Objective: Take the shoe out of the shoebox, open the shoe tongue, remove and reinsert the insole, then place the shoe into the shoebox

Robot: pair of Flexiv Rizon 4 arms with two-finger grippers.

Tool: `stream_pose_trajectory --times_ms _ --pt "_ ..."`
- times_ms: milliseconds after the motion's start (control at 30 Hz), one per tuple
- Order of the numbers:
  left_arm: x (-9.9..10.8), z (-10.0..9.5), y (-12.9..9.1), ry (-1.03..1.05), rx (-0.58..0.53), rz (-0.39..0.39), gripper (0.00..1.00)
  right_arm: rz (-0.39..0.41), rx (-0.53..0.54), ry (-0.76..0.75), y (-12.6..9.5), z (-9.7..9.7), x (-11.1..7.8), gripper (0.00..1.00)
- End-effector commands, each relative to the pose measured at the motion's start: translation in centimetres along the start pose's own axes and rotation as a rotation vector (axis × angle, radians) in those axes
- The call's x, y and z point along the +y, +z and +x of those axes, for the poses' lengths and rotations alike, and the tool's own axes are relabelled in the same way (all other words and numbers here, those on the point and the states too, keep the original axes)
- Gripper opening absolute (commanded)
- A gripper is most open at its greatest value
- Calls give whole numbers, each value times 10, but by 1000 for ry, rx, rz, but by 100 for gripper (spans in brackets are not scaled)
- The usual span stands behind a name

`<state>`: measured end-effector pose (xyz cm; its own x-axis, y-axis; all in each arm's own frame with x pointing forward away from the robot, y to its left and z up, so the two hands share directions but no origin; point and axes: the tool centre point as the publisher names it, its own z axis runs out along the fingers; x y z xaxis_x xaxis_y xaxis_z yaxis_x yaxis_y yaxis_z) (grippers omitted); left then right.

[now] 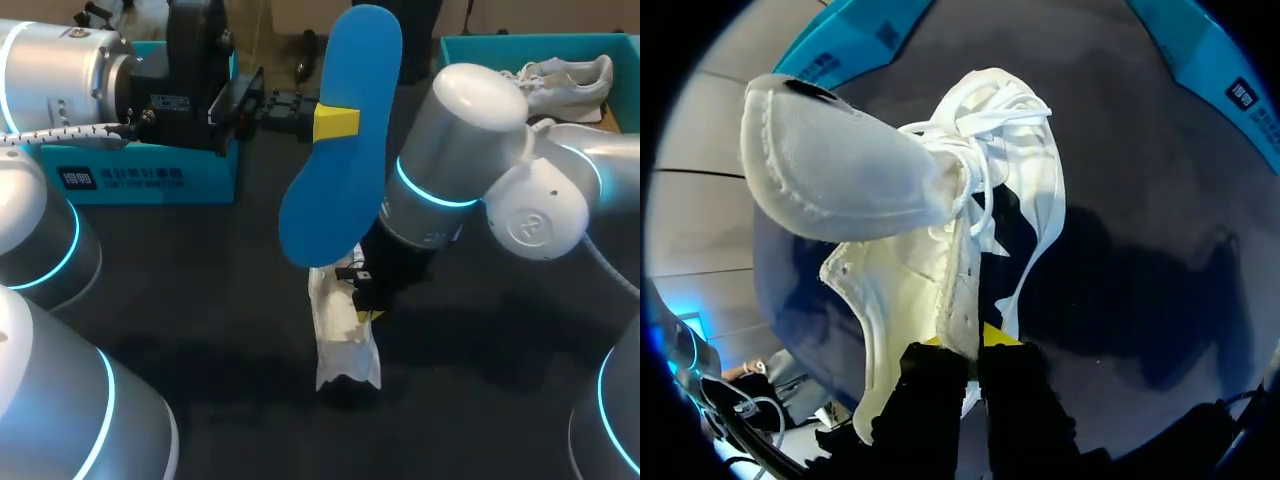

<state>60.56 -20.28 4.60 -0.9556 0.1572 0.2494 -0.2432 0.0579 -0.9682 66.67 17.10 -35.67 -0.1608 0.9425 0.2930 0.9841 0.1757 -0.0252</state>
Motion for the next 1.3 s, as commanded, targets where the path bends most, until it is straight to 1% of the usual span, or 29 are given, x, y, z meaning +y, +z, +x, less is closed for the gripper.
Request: stream_pose_trajectory --times_ms 33,67,100,233,300,333,400,433,500,600,633,667,1067,1100,1167,1300 --pt "0 -1 2 0 1 -1 0 -1 -1 0 -3 -1 -2 44" --pt "0 -1 2 0 1 -1 0 -2 0 -1 -5 -1 -2 69" --pt "0 -1 2 0 1 -1 0 -2 0 -1 -6 -1 -2 99" --pt "0 -1 2 0 1 -1 0 -13 11 0 -17 -1 -5 100" --pt "0 -1 2 0 1 -1 0 -39 51 -29 -27 1 -7 100" --pt "0 -1 2 0 1 -1 0 -35 48 -28 -32 1 -9 100" --pt "0 -1 2 0 1 -1 0 -44 91 -39 -43 1 -10 100" --pt "0 -1 2 0 1 -1 0 -42 91 -37 -48 0 -11 100" --pt "0 -1 2 0 1 -1 0 -49 127 -31 -58 -3 -12 100" --pt "0 -1 2 0 1 -1 0 -53 249 -15 -72 -9 -11 100" --pt "0 -1 2 0 1 -1 0 -48 255 -5 -76 -12 -10 100" --pt "0 -1 2 0 1 -1 0 -20 204 -11 -82 -9 -9 100" --pt "0 -1 2 0 1 -1 0 -20 204 -11 -82 -9 -9 100" --pt "0 -1 2 0 1 -1 0 -34 270 -24 -85 -10 -5 100" --pt "0 -1 2 0 1 -1 0 -66 332 -17 -92 -12 -1 100" --pt "0 -1 2 0 1 -1 0 -131 511 -20 -113 -18 7 100"
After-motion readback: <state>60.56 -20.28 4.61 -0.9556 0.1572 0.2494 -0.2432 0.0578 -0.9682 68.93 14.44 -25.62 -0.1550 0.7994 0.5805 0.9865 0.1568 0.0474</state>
